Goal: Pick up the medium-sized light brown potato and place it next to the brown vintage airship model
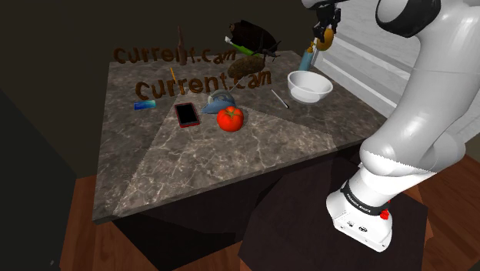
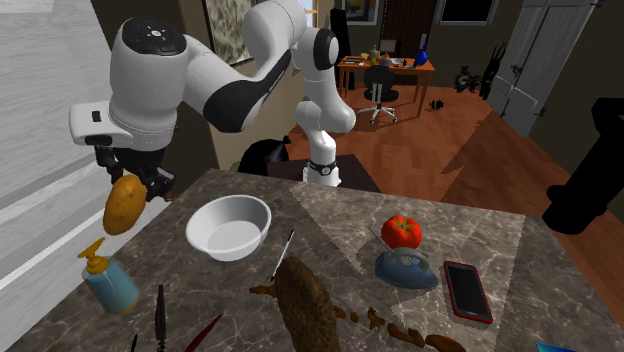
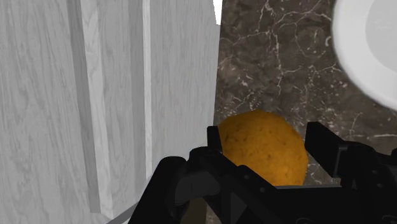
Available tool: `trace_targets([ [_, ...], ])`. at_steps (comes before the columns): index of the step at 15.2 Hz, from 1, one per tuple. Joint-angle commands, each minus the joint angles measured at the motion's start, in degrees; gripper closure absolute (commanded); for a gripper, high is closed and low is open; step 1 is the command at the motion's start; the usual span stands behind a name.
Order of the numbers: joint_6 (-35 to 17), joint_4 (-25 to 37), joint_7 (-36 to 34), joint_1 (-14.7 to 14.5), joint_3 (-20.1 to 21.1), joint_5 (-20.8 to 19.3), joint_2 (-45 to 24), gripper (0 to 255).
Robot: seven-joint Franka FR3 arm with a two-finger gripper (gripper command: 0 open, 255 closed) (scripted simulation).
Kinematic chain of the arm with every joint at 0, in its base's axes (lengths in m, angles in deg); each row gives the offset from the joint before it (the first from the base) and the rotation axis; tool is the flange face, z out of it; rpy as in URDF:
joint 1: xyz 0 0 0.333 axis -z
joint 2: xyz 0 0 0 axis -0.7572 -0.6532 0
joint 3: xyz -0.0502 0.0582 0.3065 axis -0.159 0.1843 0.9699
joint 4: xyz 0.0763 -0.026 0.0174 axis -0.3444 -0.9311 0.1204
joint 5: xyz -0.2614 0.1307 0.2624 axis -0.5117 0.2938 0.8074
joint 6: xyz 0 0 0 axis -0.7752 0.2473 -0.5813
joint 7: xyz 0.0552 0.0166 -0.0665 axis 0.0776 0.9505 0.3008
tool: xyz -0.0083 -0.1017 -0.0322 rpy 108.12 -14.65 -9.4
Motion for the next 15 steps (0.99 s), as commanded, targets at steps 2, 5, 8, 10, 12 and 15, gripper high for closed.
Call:
trace_targets([
  [2, -1.8, -2.1, -1.1, 0.1, 0.0, -0.3, 0.0, 255],
  [5, -3.7, -4.0, -2.2, 0.1, -0.1, -0.6, -0.2, 255],
  [8, -5.4, -5.8, -3.3, 0.2, -0.1, -0.9, -0.5, 255],
  [10, -6.6, -6.9, -4.0, 0.3, -0.2, -1.2, -0.7, 255],
  [12, -7.7, -7.9, -4.8, 0.3, -0.2, -1.4, -1.0, 255],
  [15, -9.4, -9.4, -5.8, 0.4, -0.3, -1.8, -1.5, 255],
])
